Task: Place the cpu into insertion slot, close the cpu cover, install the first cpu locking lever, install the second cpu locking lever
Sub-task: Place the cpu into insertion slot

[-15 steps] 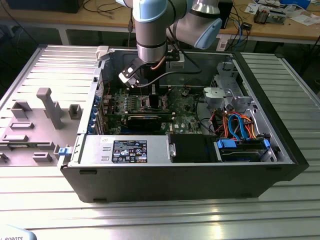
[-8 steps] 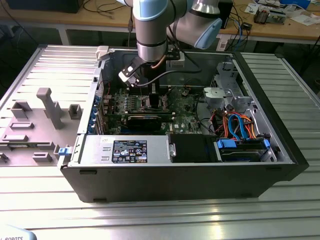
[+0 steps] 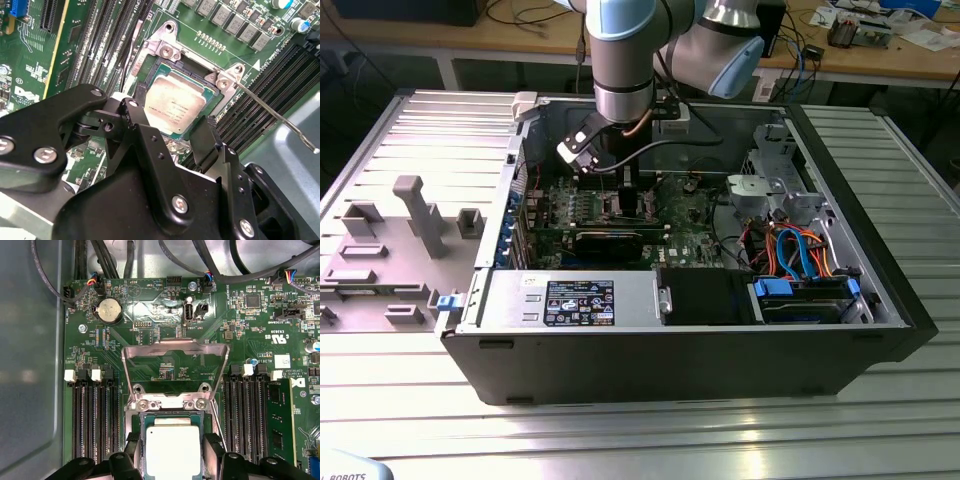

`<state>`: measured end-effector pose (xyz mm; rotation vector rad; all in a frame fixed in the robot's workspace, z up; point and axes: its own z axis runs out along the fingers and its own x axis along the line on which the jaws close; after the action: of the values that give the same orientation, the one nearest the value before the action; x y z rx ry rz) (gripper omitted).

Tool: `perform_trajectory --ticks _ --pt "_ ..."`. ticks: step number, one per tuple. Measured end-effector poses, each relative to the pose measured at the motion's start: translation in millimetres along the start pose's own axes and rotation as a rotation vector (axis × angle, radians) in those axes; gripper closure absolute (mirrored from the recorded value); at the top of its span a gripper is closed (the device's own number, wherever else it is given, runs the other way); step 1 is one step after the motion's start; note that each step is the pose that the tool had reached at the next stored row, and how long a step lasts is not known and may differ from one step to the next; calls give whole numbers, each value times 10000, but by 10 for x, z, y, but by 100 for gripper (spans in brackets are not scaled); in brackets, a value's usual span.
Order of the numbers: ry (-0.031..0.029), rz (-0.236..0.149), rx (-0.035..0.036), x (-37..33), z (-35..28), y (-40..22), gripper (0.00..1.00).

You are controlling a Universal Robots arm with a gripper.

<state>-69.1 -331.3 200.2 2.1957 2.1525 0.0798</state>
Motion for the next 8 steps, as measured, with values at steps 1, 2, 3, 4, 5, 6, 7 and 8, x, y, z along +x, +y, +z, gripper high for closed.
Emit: perform_trajectory --ticks 1,2,3,4,5,6,7,8 --pt "0 0 1 0 0 0 38" --pt "0 0 2 0 0 0 38" --pt "0 0 2 0 0 0 38" --pt "0 0 3 0 0 0 38" --pt "0 -1 3 0 -1 1 38" --pt "0 0 3 0 -10 2 38" --pt "0 -1 4 0 -20 3 38" --pt "0 0 4 0 -57 6 38"
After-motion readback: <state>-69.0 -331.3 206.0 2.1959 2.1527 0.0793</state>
